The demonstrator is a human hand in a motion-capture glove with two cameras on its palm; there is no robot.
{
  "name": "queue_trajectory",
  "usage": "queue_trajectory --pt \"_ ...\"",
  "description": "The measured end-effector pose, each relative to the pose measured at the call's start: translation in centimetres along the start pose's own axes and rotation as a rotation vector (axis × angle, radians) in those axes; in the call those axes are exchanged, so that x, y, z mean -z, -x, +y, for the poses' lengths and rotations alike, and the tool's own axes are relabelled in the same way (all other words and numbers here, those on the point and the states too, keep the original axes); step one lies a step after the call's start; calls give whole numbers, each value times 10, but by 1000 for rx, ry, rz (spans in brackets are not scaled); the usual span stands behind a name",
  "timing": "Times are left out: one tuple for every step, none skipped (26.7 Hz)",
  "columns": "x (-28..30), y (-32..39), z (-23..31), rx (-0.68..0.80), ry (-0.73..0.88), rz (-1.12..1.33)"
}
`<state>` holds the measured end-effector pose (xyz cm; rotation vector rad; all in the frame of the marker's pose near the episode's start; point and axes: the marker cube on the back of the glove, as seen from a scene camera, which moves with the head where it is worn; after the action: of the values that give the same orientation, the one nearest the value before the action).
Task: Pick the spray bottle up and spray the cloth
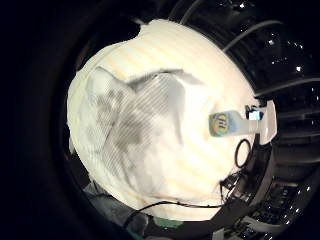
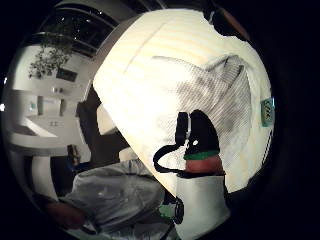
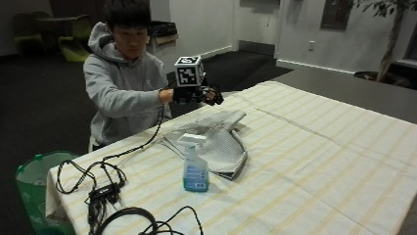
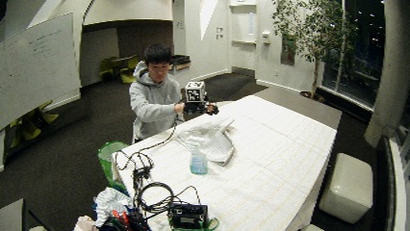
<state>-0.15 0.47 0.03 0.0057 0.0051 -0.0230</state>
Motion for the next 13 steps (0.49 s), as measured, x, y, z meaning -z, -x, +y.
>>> queue_trajectory --pt "0 0 1 3 -2 0" --pt "0 1 3 6 -5 1" --pt "0 2 4 9 -8 1" --pt "0 2 6 11 -11 2" --pt "1 1 7 13 -13 3" --pt "1 1 9 15 -16 4" --pt "1 0 10 16 -21 6" --pt "1 0 11 15 -28 8" --pt "1 0 13 12 -38 10" --pt "1 0 13 8 -50 10" --pt "1 0 14 5 -62 8" --pt "1 0 15 3 -76 6" --pt "2 0 17 4 -91 5"
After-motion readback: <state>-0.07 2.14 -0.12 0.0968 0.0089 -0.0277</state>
